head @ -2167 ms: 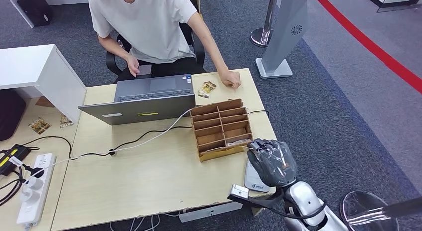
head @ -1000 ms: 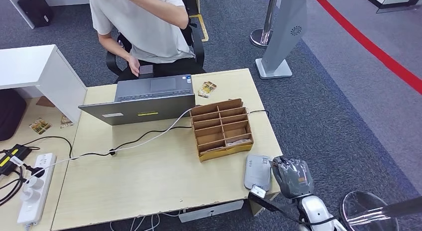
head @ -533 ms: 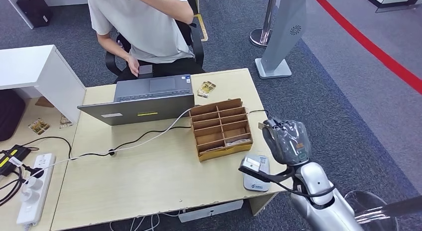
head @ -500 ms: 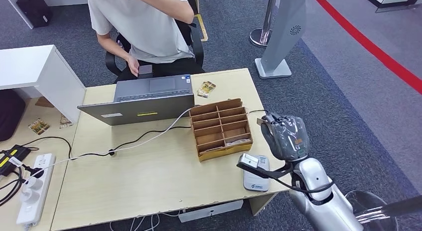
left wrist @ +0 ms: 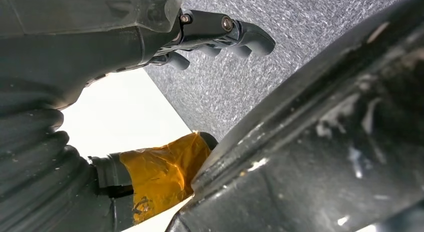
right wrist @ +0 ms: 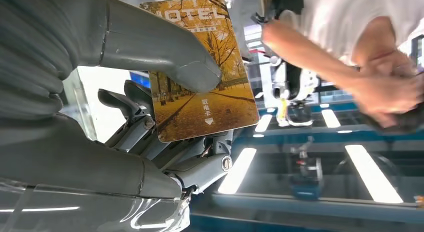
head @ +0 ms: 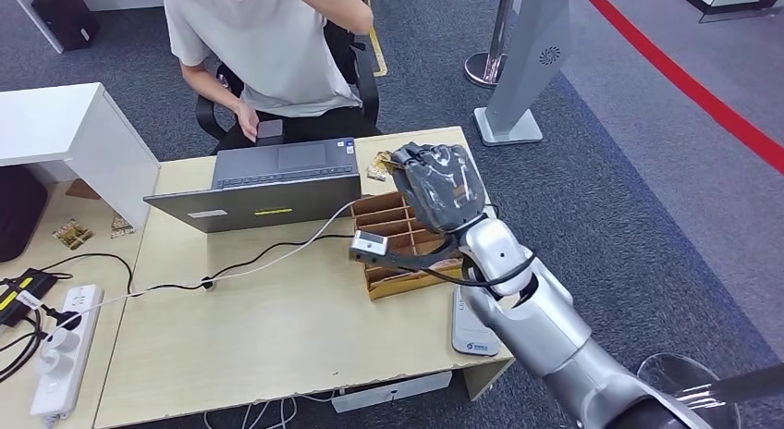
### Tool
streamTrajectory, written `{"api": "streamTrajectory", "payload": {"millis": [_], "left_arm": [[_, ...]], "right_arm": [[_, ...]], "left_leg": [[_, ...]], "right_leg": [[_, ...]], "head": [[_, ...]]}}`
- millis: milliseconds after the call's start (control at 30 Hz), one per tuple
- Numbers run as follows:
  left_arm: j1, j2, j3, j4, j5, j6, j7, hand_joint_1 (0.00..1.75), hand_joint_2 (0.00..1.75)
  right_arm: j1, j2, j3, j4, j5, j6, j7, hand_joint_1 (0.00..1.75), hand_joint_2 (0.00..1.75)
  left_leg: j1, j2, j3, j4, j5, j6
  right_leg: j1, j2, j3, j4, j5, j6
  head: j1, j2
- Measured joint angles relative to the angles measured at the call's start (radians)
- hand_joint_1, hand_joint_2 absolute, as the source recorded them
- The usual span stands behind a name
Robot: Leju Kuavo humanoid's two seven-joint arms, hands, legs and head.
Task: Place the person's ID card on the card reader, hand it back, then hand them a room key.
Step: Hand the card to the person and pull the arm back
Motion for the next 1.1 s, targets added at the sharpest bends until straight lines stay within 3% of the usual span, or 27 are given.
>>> {"api": "streamTrajectory", "payload": {"millis": [300, 700, 833, 1100], "left_arm": [[0.0, 0.006, -0.017, 0.0, 0.0, -0.006, 0.002, 0.0, 1.75], [0.0, 0.007, -0.023, 0.0, 0.0, -0.02, 0.002, 0.0, 1.75], [0.001, 0.007, -0.023, 0.0, 0.0, -0.017, 0.002, 0.0, 1.75], [0.001, 0.006, -0.024, 0.0, 0.0, -0.002, 0.005, 0.0, 1.75]], "right_arm": [[-0.164, 0.094, 0.126, 0.168, 0.017, 0.059, 0.058, 1.75, 1.75], [-0.26, 0.133, 0.171, 0.308, -0.002, 0.089, 0.092, 1.75, 1.75], [-0.274, 0.132, 0.171, 0.335, -0.003, 0.088, 0.099, 0.0, 1.75], [-0.276, 0.132, 0.171, 0.343, -0.005, 0.085, 0.096, 0.0, 1.75]], "left_leg": [[0.0, 0.0, -0.001, 0.0, 0.0, 0.0], [0.0, 0.0, -0.001, 0.0, 0.0, 0.0], [0.0, 0.0, -0.001, 0.0, 0.0, 0.0], [0.0, 0.0, -0.001, 0.0, 0.0, 0.0]], "right_leg": [[0.0, 0.0, -0.001, 0.0, 0.0, 0.0], [0.0, 0.0, -0.001, 0.0, 0.0, 0.0], [0.0, 0.0, -0.001, 0.0, 0.0, 0.0], [0.0, 0.0, -0.001, 0.0, 0.001, -0.001]], "head": [[0.0, 0.0], [0.0, 0.0], [0.0, 0.0], [0.0, 0.0]]}}
